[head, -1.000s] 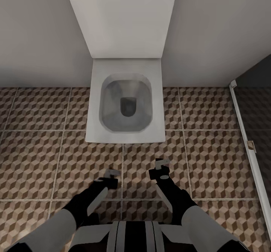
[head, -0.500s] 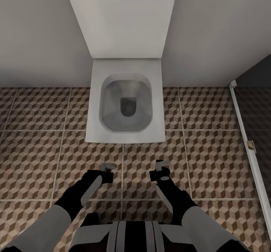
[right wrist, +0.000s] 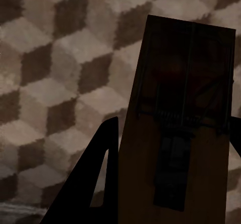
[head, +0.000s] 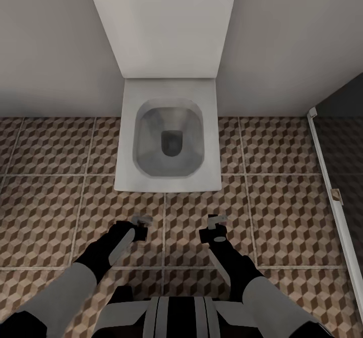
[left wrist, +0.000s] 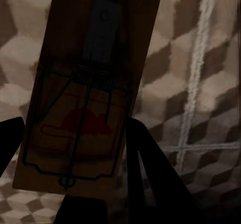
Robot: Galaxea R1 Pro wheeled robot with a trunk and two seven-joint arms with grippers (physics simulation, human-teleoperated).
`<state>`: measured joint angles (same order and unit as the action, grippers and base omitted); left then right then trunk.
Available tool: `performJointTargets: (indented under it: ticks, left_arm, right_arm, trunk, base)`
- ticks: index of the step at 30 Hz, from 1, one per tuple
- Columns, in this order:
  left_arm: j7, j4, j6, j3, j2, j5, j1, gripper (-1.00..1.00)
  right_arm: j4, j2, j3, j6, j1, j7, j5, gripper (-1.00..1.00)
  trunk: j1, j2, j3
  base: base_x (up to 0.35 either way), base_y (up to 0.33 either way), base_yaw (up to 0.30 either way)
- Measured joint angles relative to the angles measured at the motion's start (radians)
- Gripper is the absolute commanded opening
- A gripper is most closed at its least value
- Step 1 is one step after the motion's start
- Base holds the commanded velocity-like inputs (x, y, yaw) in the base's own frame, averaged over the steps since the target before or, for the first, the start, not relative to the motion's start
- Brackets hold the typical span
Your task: Take the four mousetraps from the cabinet in the bathroom and place them on the bathroom floor. Make sure all four end up on the same floor surface, and ensure that at least two of them are either under or directly next to the same bathroom sink.
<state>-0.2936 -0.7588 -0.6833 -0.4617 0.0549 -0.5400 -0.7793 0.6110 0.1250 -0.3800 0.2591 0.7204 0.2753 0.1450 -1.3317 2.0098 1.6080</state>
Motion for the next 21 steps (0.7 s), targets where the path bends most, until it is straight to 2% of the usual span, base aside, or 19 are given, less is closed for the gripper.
performJointTargets:
  ticks: [12, 21]
  left_arm:
    - [0.0, -0.001, -0.005, 0.002, 0.001, 0.0, -0.111, -1.0]
    - [0.001, 0.018, -0.005, 0.001, 0.0, -0.001, -0.126, -1.0]
  right_arm:
    - [0.0, 0.001, 0.0, 0.0, 0.0, -0.001, 0.0, -1.0]
    - [0.001, 0.016, 0.0, 0.001, 0.0, -0.001, 0.0, -1.0]
  trunk:
    - [0.0, 0.0, 0.0]
    - [0.0, 0.0, 0.0]
  base:
    - [0.0, 0.0, 0.0]
    - [0.0, 0.0, 0.0]
